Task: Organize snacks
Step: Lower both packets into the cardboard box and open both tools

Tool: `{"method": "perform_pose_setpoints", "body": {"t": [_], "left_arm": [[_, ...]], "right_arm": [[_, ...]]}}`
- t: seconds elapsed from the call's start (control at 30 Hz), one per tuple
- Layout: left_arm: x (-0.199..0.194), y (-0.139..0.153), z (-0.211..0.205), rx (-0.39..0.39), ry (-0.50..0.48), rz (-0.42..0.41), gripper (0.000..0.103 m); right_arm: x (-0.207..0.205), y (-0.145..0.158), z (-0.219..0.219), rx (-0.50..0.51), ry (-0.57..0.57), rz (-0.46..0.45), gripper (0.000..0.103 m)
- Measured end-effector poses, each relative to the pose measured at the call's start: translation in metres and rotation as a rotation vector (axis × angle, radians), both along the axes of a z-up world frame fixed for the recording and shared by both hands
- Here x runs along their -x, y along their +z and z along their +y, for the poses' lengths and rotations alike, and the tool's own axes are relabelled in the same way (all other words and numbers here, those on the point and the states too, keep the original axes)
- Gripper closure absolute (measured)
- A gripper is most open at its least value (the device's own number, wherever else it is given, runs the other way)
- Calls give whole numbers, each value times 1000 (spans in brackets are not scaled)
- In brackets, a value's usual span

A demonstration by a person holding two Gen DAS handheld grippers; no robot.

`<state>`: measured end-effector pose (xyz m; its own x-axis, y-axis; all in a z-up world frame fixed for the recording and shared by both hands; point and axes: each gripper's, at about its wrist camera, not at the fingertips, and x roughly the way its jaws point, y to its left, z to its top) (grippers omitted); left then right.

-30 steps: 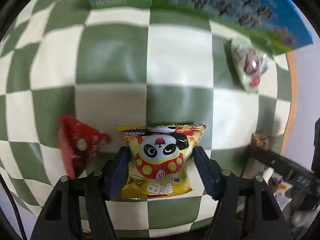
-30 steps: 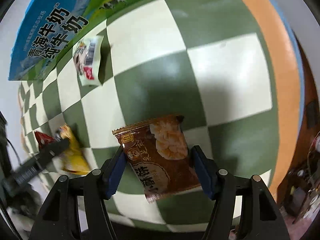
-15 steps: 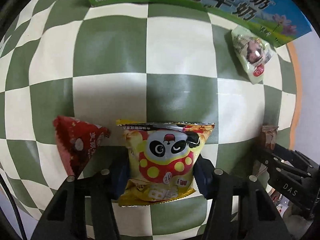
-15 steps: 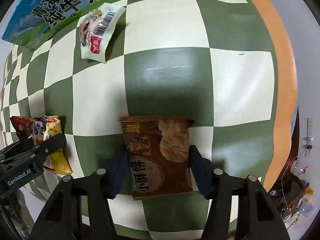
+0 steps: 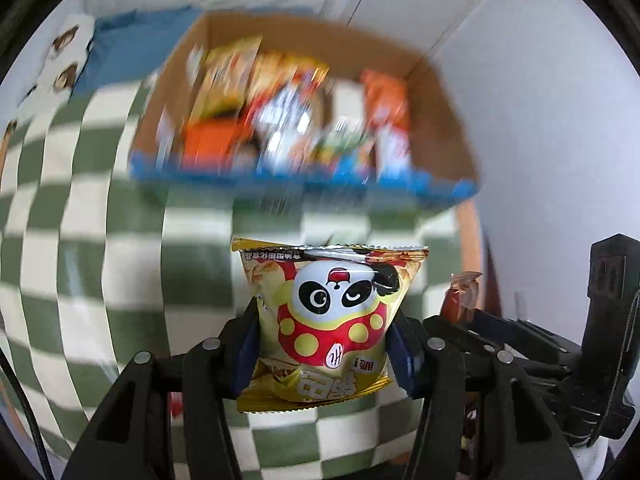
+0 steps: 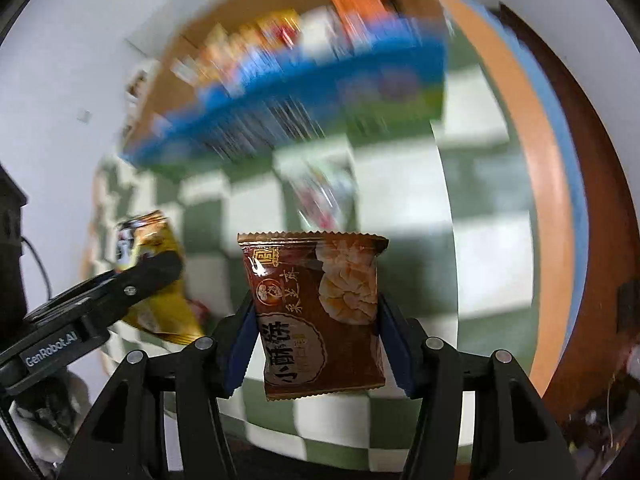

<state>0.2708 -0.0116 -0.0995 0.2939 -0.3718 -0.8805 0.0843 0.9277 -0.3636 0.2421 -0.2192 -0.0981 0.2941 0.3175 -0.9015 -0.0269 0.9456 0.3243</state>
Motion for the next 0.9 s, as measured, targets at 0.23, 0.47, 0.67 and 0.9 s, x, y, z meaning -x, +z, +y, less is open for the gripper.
{"method": "perform_pose_setpoints", "body": {"t": [0.23, 0.47, 0.67, 0.9], "left_arm": [[-107, 41, -12, -31, -30, -49, 51], [-199, -4, -11, -79, -39, 102, 50], [-235, -44, -10, -91, -29, 192, 50], [-249, -63, -5, -109, -20, 237, 50]], "right_arm": [[-97, 74, 14, 40, 38, -127, 43], [-206, 56, 16, 91, 21, -45, 43], [-253, 12, 16, 106, 16, 40, 43], [-272, -23, 25, 111, 27, 89, 43]]}}
